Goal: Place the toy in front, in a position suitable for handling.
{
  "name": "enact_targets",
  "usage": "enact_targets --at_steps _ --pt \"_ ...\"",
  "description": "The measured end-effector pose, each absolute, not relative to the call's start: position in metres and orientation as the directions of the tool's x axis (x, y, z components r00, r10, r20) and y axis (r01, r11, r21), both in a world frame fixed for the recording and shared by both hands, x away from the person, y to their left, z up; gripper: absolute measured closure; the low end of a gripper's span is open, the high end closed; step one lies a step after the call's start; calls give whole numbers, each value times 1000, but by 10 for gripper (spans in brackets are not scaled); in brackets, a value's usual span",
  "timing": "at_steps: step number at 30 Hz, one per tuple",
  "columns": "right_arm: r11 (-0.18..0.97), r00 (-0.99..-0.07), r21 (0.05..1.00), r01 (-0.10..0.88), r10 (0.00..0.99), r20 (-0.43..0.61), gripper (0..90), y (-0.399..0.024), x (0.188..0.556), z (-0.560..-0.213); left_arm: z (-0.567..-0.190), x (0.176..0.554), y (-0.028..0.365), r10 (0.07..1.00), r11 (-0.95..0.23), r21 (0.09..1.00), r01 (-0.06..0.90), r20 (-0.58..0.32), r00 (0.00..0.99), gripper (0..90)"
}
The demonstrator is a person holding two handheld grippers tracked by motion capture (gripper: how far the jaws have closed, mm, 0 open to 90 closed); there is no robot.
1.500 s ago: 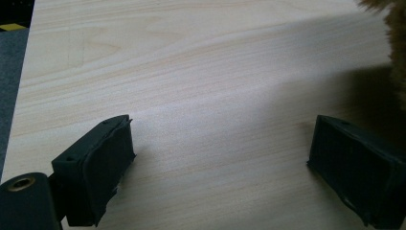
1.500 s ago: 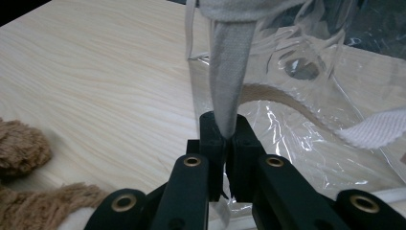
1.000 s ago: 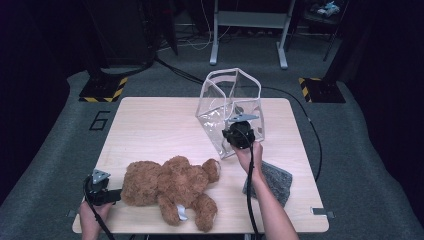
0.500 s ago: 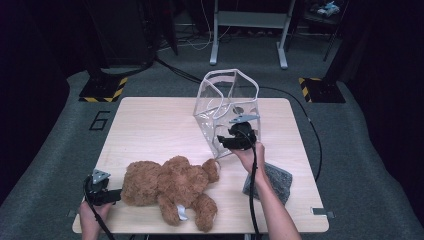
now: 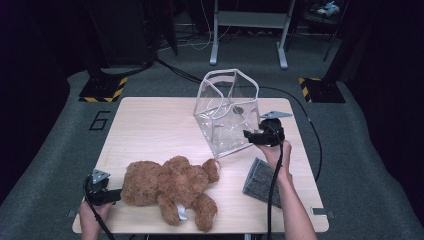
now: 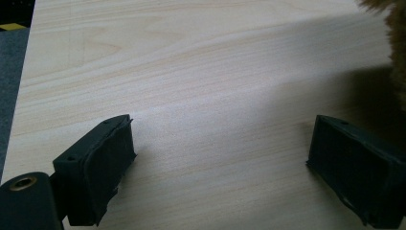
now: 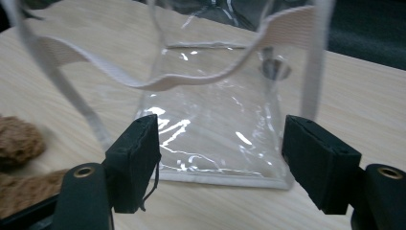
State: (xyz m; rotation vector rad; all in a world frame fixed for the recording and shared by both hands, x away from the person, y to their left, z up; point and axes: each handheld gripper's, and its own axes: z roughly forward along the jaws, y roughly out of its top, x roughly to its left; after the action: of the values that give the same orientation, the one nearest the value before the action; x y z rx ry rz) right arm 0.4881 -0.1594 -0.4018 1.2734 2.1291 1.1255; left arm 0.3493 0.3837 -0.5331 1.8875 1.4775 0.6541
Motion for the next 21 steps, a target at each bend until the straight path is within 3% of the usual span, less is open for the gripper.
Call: enact_targets --at_steps 7,12,21 --pt "221 -419 797 562 907 44 360 -177 511 -406 -533 349 384 970 -158 744 649 -5 242 81" --pt "212 -393 794 570 919 37 522 -180 528 -406 -533 349 384 970 -158 744 649 -5 242 81" --pt "187 -371 796 576 927 51 696 -178 539 -411 -533 349 384 970 -158 744 649 -5 242 81"
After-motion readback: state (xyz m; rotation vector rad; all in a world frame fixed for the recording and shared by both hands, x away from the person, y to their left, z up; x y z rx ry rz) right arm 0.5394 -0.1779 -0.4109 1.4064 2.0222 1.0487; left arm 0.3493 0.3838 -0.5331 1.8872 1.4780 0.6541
